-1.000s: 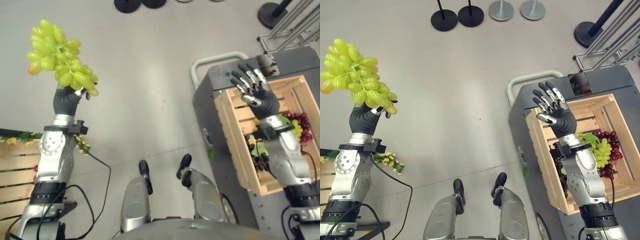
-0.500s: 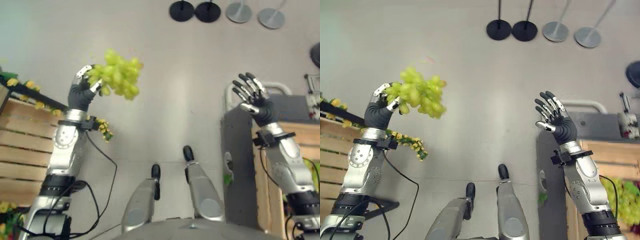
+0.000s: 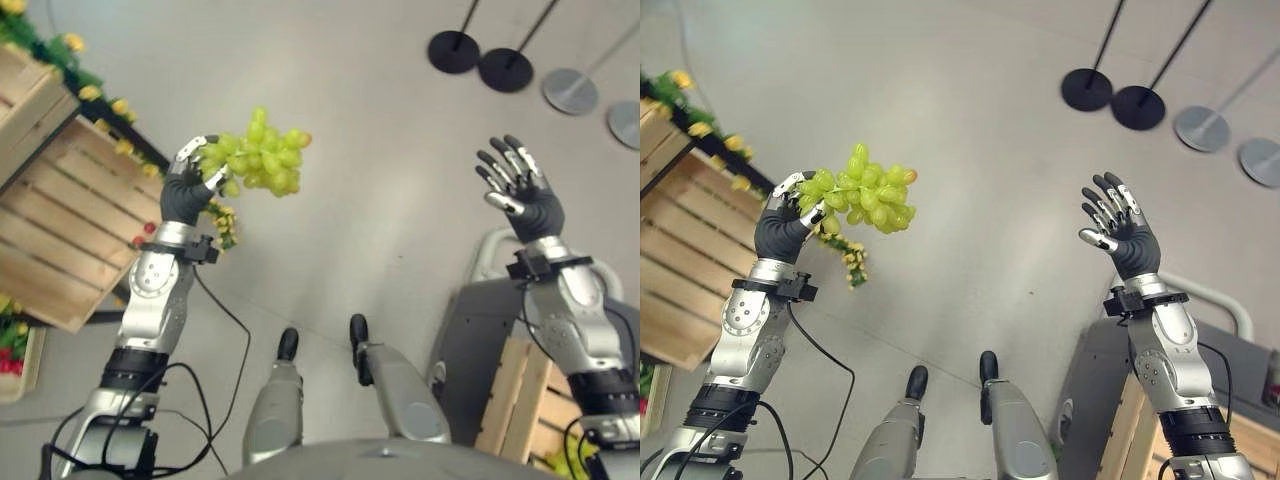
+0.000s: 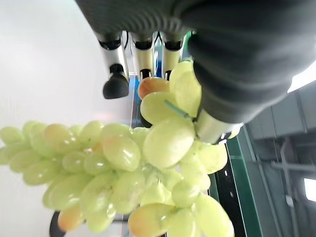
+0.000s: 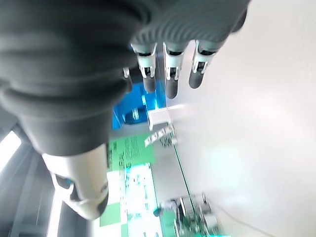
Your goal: Pick up the fruits from the basket on one side to the basket on the other side
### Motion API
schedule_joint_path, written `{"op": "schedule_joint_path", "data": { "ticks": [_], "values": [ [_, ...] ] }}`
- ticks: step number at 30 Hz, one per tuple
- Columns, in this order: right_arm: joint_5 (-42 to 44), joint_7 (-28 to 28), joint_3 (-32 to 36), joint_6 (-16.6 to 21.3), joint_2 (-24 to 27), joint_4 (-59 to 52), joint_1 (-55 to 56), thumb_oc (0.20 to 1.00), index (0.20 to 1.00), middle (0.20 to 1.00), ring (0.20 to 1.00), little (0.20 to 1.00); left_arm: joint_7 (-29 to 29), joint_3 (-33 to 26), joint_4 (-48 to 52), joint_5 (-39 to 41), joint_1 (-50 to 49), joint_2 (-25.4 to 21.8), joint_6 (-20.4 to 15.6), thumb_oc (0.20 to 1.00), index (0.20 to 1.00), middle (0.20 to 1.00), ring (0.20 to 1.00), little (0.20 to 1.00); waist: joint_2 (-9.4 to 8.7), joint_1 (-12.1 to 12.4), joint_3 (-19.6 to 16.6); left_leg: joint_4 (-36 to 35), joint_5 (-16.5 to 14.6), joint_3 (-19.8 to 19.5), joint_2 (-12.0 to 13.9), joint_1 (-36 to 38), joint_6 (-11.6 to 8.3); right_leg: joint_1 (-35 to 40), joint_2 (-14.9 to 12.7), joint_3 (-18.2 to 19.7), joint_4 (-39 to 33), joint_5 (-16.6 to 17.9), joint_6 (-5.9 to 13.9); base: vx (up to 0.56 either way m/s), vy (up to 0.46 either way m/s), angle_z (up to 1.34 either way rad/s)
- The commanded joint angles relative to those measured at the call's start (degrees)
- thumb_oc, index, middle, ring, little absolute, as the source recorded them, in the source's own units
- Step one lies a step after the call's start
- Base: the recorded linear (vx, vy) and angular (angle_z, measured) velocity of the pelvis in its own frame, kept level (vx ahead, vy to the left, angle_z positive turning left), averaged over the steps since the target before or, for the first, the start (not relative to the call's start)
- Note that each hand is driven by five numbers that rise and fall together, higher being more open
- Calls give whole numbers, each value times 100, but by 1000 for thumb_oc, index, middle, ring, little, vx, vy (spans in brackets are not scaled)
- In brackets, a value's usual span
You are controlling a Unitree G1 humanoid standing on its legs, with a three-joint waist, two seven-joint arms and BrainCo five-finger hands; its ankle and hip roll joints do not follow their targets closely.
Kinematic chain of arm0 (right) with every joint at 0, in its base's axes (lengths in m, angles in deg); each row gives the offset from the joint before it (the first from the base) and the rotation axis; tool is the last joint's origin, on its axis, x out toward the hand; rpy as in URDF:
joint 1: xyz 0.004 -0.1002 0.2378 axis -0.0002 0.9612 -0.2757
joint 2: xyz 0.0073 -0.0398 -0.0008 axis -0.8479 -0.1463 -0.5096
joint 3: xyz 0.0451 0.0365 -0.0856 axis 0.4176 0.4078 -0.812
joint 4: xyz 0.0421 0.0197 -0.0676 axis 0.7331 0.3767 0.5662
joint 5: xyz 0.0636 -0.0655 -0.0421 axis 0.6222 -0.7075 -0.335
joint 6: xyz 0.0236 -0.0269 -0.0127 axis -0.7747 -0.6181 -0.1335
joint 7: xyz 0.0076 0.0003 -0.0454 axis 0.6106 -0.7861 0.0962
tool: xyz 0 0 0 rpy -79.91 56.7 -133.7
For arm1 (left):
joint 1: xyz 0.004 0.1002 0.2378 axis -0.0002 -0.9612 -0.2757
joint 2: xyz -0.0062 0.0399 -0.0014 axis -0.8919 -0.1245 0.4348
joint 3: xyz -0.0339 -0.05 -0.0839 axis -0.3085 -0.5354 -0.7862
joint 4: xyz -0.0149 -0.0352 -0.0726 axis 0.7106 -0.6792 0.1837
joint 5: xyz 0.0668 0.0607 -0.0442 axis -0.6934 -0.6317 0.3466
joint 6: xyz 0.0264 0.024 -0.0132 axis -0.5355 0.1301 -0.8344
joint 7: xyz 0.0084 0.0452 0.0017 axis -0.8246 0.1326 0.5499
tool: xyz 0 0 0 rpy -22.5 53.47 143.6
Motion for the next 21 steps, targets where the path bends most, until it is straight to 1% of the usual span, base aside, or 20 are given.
{"op": "schedule_joint_path", "data": {
  "ticks": [1, 2, 3, 4, 5, 6, 7, 8, 9, 10, 11, 12, 13, 15, 16, 17, 18, 19, 20, 21],
  "values": [
    [93, -61, 217, 460, -96, -207, -174, 1000, 1000, 1000, 1000, 1000, 112, -142, 309, -31, 350, -160, -410, 200, 200, 200, 200, 200, -168, -135, -363, 146, 199, 124, -213, 149, 9, 511, -388, 60, -506, -202, 699, -44, -162, 53],
    [98, -73, 228, 485, -107, -207, -200, 1000, 1000, 1000, 1000, 1000, 159, -137, 332, -66, 406, -176, -426, 200, 200, 200, 200, 200, -126, -70, -366, -98, 417, 29, -122, 111, -75, 482, -390, -129, -467, -266, 679, -38, -118, 57],
    [100, -71, 231, 487, -107, -203, -203, 1000, 1000, 1000, 1000, 1000, 164, -134, 333, -69, 412, -175, -425, 200, 200, 200, 200, 200, -123, -89, -371, -127, 437, 5, -120, 110, -82, 475, -395, -152, -462, -272, 675, -55, -111, 45],
    [98, -94, 254, 515, -95, -212, -223, 1000, 1000, 1000, 1000, 1000, 197, -142, 345, -82, 448, -179, -429, 200, 200, 200, 200, 200, -99, -82, -354, -255, 537, -24, -73, 83, -116, 428, -412, -280, -407, -327, 662, -40, -51, 52],
    [80, -123, 280, 531, -67, -225, -233, 1000, 1000, 1000, 1000, 1000, 213, -144, 345, -77, 477, -174, -429, 200, 200, 200, 200, 200, -79, -93, -345, -350, 640, 38, -19, 33, -139, 386, -440, -384, -374, -347, 657, -50, -41, 51],
    [66, -159, 312, 546, -50, -262, -214, 1000, 1000, 1000, 1000, 1000, 231, -155, 359, -73, 495, -147, -432, 200, 200, 200, 200, 200, -62, -116, -345, -468, 743, 214, 71, -17, -144, 357, -488, -502, -352, -375, 652, -18, 13, 72],
    [33, -224, 355, 580, -40, -270, -171, 1000, 1000, 1000, 1000, 1000, 219, -137, 351, -31, 531, -86, -432, 200, 200, 200, 200, 200, -32, -188, -319, -685, 902, 842, 323, -58, -106, 415, -597, -708, -369, -453, 671, -12, 30, 64],
    [32, -225, 359, 580, -39, -271, -173, 1000, 1000, 1000, 1000, 1000, 218, -136, 351, -31, 536, -85, -432, 200, 200, 200, 200, 200, -24, -184, -322, -701, 936, 841, 327, -72, -103, 404, -592, -709, -393, -413, 672, -14, 21, 88],
    [13, -259, 400, 607, -42, -263, -130, 1000, 1000, 1000, 1000, 1000, 197, -95, 338, 3, 574, -38, -435, 200, 200, 200, 200, 200, -11, -243, -315, -766, 1057, 1340, 463, -103, -102, 476, -643, -818, -465, -413, 686, -47, -38, 66],
    [-40, -313, 453, 638, -43, -283, -56, 1000, 1000, 1000, 1000, 1000, 151, -7, 309, 40, 631, 20, -415, 200, 200, 200, 200, 200, -2, -329, -317, -776, 1145, 1964, 629, -135, -102, 553, -707, -965, -588, -385, 713, -34, -95, 81],
    [-88, -354, 478, 665, -79, -307, 12, 1000, 1000, 1000, 1000, 1000, 107, 72, 272, 46, 693, 41, -389, 200, 200, 200, 200, 200, -9, -419, -294, -695, 1189, 2521, 768, -150, -135, 664, -772, -1116, -677, -386, 739, -53, -144, 86],
    [-162, -408, 505, 693, -123, -327, 70, 1000, 1000, 1000, 1000, 1000, 34, 161, 279, 3, 760, 27, -358, 200, 200, 200, 200, 200, 16, -473, -261, -545, 1315, 3052, 919, -224, -195, 763, -832, -1317, -773, -318, 747, -30, -105, 104],
    [-164, -409, 507, 692, -125, -328, 72, 1000, 1000, 1000, 1000, 1000, 35, 163, 279, 1, 761, 27, -357, 200, 200, 200, 200, 200, 18, -473, -260, -539, 1314, 3048, 922, -228, -197, 767, -828, -1321, -781, -313, 746, -43, -52, 98],
    [-186, -421, 488, 676, -172, -279, 88, 1000, 1000, 1000, 1000, 1000, -28, 194, 347, 12, 731, 51, -352, 200, 200, 200, 200, 200, -34, -456, -236, -177, 1111, 3062, 1021, -126, -209, 781, -929, -1442, -682, -271, 721, -15, 3, 72],
    [-178, -419, 448, 644, -213, -263, 74, 1000, 1000, 1000, 1000, 1000, -31, 183, 383, -8, 694, 36, -350, 200, 200, 200, 200, 200, -96, -413, -204, 139, 935, 2868, 1002, -126, -175, 792, -984, -1442, -599, -268, 703, -8, 7, 41],
    [-127, -399, 345, 594, -305, -222, 9, 1000, 1000, 1000, 1000, 1000, -9, 164, 443, -50, 648, 7, -330, 200, 200, 200, 200, 200, -262, -278, -115, 629, 442, 2378, 828, -100, -111, 827, -1088, -1342, -482, -285, 650, -4, 8, 11],
    [-127, -398, 343, 595, -307, -219, 6, 1000, 1000, 1000, 1000, 1000, -8, 162, 445, -50, 646, 3, -328, 200, 200, 200, 200, 200, -264, -281, -103, 645, 428, 2375, 827, -96, -109, 837, -1091, -1344, -475, -292, 652, -6, 44, 6],
    [-148, -394, 330, 571, -329, -200, 0, 1000, 1000, 1000, 1000, 1000, -19, 168, 470, -50, 630, 4, -316, 200, 200, 200, 200, 200, -255, -259, -89, 540, 288, 2253, 735, 8, -86, 865, -1099, -1309, -440, -302, 678, 28, 135, 20],
    [-111, -419, 382, 577, -409, -151, 24, 1000, 1000, 1000, 1000, 1000, -29, 223, 440, -66, 648, 26, -299, 200, 200, 200, 200, 200, -196, -257, -79, 260, 408, 2258, 745, 88, -62, 937, -1119, -1339, -372, -304, 722, 41, 190, 33],
    [-120, -454, 389, 583, -465, -86, 27, 1000, 1000, 1000, 1000, 1000, 0, 255, 398, -105, 664, 18, -290, 200, 200, 200, 200, 200, -195, -246, -79, 215, 427, 2262, 724, 89, -53, 942, -1155, -1372, -338, -275, 752, 38, 152, 40]
  ]
}}
